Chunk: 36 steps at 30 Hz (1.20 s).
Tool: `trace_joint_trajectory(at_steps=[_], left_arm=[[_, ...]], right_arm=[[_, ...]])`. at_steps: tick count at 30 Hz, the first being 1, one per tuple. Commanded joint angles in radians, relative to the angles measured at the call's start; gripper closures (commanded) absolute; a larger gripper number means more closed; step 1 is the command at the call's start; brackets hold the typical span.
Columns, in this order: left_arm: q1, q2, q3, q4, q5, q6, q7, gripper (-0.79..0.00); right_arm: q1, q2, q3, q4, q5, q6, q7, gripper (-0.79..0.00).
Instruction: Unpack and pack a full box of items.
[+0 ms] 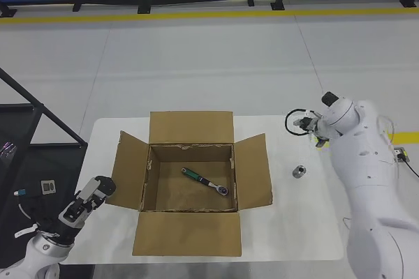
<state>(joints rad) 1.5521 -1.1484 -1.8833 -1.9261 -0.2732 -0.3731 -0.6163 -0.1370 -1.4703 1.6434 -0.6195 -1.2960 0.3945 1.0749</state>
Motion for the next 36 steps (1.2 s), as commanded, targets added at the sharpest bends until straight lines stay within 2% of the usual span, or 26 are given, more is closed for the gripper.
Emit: trace_joint_trajectory(at_steps=[1, 5, 7, 10, 13, 17, 21, 32, 36], left_arm=[[0.000, 0.000, 0.000, 0.000, 0.000, 0.000, 0.000, -0.785], [0.004, 0.000, 0.000, -0.002, 0.002, 0.004, 0.013, -0.785], [0.015, -0.001, -0.005, -0.005, 0.001, -0.005, 0.025, -0.785], [0.032, -0.001, -0.020, -0.005, -0.016, -0.020, 0.040, -0.785], [0.044, -0.001, -0.035, -0.001, -0.033, -0.031, 0.044, -0.785], [0.051, 0.000, -0.045, 0.005, -0.048, -0.041, 0.041, -0.785], [0.053, 0.001, -0.047, 0.005, -0.034, -0.054, 0.032, -0.785], [0.053, 0.001, -0.047, 0.005, -0.034, -0.054, 0.032, -0.785], [0.053, 0.001, -0.047, 0.004, -0.033, -0.052, 0.035, -0.785]], right_arm=[[-0.071, -0.011, -0.045, -0.223, 0.000, -0.010, 0.079, -0.785], [-0.289, -0.027, -0.163, -0.720, -0.030, -0.004, 0.246, -0.785], [-0.370, -0.028, -0.204, -0.897, -0.035, -0.028, 0.304, -0.785], [-0.442, -0.028, -0.246, -1.062, -0.025, -0.080, 0.346, -0.785], [-0.482, -0.028, -0.286, -1.156, -0.004, -0.132, 0.367, -0.785], [-0.488, -0.030, -0.347, -1.176, 0.038, -0.213, 0.411, -0.785], [-0.429, -0.038, -0.424, -1.068, 0.052, -0.239, 0.447, -0.785], [-0.429, -0.038, -0.424, -1.068, 0.052, -0.239, 0.447, -0.785], [-0.476, -0.031, -0.415, -1.053, 0.080, -0.322, 0.395, -0.785]])
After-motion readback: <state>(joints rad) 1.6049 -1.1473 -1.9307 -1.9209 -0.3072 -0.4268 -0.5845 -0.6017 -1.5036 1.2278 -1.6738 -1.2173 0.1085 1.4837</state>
